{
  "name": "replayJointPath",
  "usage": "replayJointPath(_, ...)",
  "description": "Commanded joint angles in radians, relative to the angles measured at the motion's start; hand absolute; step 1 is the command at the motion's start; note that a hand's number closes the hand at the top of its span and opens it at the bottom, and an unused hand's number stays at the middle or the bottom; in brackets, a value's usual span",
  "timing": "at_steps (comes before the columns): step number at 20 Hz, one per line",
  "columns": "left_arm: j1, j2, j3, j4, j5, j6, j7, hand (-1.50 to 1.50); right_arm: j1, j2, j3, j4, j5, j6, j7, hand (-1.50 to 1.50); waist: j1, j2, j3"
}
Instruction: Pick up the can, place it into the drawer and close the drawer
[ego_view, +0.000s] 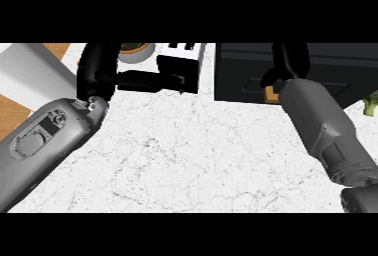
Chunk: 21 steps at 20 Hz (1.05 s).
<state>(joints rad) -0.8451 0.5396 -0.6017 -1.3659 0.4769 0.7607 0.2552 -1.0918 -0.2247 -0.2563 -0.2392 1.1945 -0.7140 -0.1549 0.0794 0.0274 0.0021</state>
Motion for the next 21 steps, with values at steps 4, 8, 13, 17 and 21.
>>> replayJointPath(4,0.078,0.025,0.016,-0.050,-0.006,-0.010,-0.034,-1.50,-0.070,0.058,-0.150,-0.043,-0.189,0.033,-0.140,-1.50,0.024,-0.002,0.002)
replayJointPath(8,0.078,0.009,0.022,-0.027,-0.005,-0.010,-0.026,-1.50,-0.091,0.096,-0.228,-0.069,-0.283,0.056,-0.213,-1.50,0.004,-0.002,0.002)
replayJointPath(13,0.091,0.056,0.059,-0.047,0.005,-0.044,-0.024,-1.50,-0.110,0.128,-0.326,-0.081,-0.405,0.134,-0.282,-1.50,-0.008,-0.012,0.001)
replayJointPath(17,0.125,0.017,0.045,-0.047,-0.035,0.012,-0.047,-1.50,-0.115,0.104,-0.408,-0.076,-0.509,0.253,-0.333,-1.50,-0.028,-0.012,0.001)
replayJointPath(21,0.204,0.026,0.057,-0.084,-0.038,-0.012,-0.065,-1.50,-0.134,0.122,-0.410,-0.073,-0.524,0.244,-0.331,-1.50,-0.034,-0.016,-0.001)
